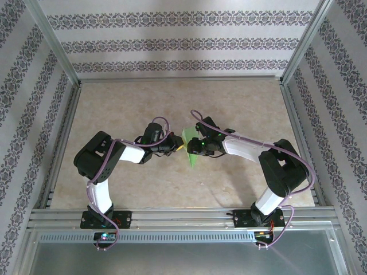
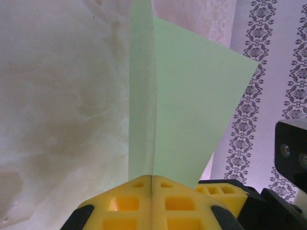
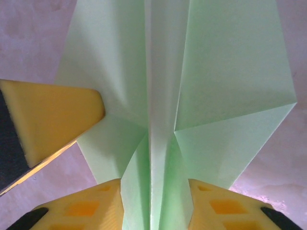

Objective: Fold a paper plane with a square sheet of paper (fold left side to right side)
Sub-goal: Turn over the paper plane at the center of the table, then pick up the paper plane at the center of the table.

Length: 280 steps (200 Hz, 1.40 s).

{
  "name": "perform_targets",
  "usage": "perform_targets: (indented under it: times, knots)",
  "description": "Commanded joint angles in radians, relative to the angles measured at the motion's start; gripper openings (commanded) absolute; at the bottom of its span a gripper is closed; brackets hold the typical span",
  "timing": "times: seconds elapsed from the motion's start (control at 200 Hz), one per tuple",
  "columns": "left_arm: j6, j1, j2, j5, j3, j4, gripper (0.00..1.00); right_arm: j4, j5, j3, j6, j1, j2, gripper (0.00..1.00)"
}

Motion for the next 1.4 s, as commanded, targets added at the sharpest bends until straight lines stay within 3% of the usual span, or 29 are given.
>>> perform_targets:
  times: [0.0, 1.349, 1.394]
  knots:
    - [-0.012, -0.015, 0.019, 0.014, 0.001, 0.049, 0.00, -0.029, 0.030, 0.025, -0.014, 0.014, 0.017, 0.33]
    - [-0.032, -0.042, 0.090, 0.007, 0.003, 0.096, 0.00, -0.077, 0.109, 0.066, 0.012, 0.075, 0.147, 0.17]
    - [-0.032, -0.043, 0.087, 0.005, -0.003, 0.101, 0.05, -0.080, 0.112, 0.068, 0.015, 0.078, 0.147, 0.16]
